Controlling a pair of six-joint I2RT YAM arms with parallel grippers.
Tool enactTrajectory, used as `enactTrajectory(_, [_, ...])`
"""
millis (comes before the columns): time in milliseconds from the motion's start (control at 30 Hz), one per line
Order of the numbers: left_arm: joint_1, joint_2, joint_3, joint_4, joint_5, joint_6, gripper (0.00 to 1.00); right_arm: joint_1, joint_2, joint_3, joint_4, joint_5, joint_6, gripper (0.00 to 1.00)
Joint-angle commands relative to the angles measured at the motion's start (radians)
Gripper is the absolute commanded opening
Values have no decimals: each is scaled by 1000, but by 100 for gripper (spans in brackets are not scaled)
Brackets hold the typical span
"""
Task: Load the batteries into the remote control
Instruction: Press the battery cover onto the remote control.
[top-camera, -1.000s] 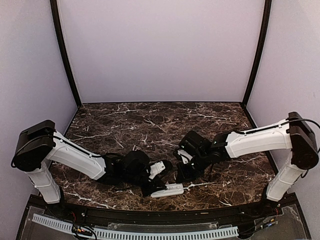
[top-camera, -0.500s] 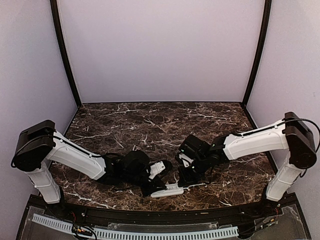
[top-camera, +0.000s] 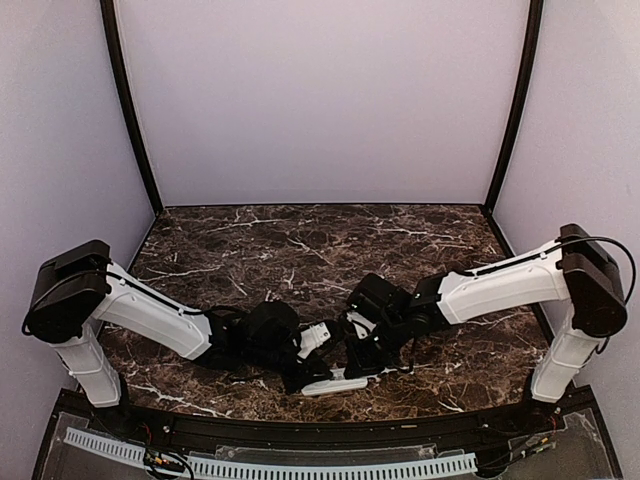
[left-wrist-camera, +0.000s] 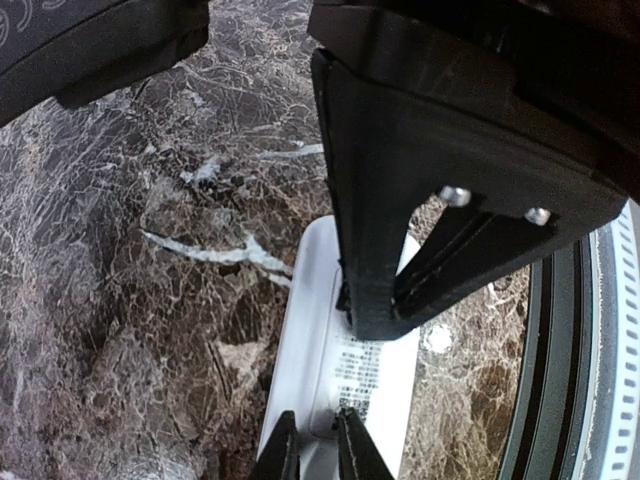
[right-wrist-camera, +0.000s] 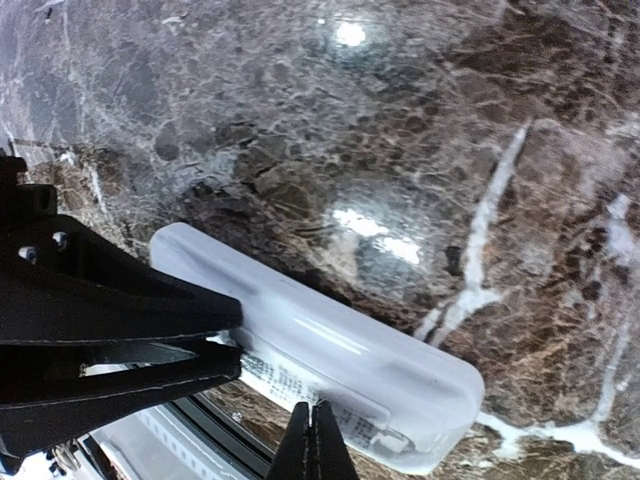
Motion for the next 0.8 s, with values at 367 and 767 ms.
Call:
enactTrajectory(367, [-11, 13, -36, -143, -6, 13, 13, 13, -40, 198, -381, 217, -31, 45])
enactTrajectory(767, [-11, 13, -37, -144, -6, 13, 13, -1, 59, 184, -332, 127, -70, 49])
